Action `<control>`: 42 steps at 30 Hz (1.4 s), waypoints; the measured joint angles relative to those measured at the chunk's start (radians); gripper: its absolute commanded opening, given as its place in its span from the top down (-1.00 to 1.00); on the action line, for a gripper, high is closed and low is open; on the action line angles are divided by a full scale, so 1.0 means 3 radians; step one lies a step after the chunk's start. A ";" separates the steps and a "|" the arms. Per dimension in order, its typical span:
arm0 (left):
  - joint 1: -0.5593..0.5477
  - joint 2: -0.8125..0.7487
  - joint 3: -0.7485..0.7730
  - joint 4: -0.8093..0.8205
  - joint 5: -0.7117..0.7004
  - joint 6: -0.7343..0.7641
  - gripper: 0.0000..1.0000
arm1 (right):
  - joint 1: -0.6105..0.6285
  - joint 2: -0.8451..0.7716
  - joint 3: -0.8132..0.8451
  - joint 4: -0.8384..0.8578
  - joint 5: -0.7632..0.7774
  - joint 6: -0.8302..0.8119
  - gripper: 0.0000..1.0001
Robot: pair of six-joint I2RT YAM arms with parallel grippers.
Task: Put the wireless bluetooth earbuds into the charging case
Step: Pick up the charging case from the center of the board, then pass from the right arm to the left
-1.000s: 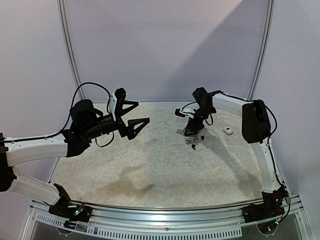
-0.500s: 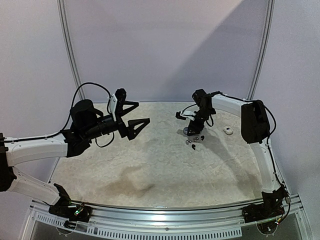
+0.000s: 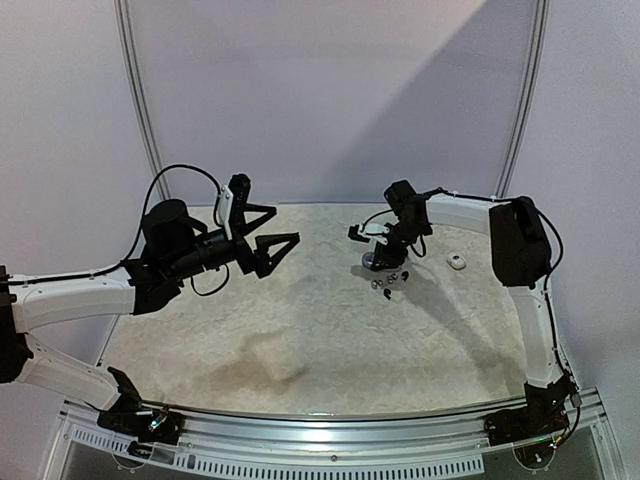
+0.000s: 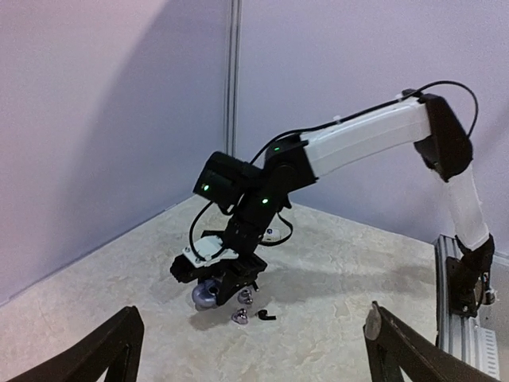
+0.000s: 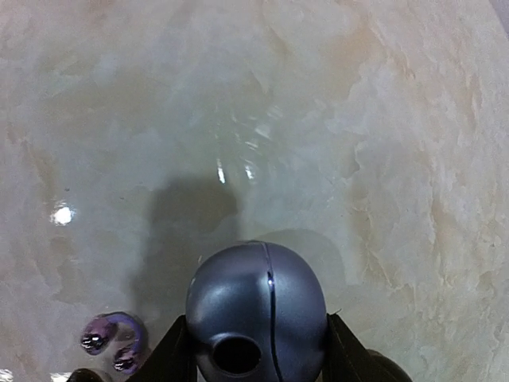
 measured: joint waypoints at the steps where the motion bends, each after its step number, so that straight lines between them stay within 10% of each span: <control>1: 0.0003 0.0000 0.0001 -0.0029 -0.0029 -0.0088 -0.91 | 0.0037 -0.0183 -0.0267 0.0234 0.0034 0.0017 0.58; 7: 0.0023 0.0000 0.0001 -0.0135 0.0047 -0.0417 -0.56 | 0.0548 -0.1611 -0.1798 0.1831 0.0263 -0.0074 0.79; 15: 0.0018 0.0001 0.0001 -0.0128 0.0251 -0.0481 -0.56 | 0.1459 -0.2274 -0.2076 0.3084 0.0697 -0.0580 0.84; 31: 0.0004 0.0001 0.0001 -0.0148 0.0108 -0.0542 0.18 | 0.1857 -0.2257 -0.2176 0.3305 0.0945 -0.1096 0.85; 35: -0.0014 0.0001 0.0001 -0.0146 0.0123 -0.0519 0.77 | 0.1858 -0.2257 -0.2176 0.3244 0.0916 -0.1138 0.86; 38: -0.0022 0.0000 0.0003 -0.0145 0.0092 -0.0642 1.00 | 0.1855 -0.2257 -0.2163 0.3244 0.0933 -0.1180 0.57; 42: -0.0022 0.0000 0.0003 -0.0128 0.0092 -0.0670 1.00 | 0.1853 -0.2257 -0.2107 0.3152 0.0932 -0.1141 -0.60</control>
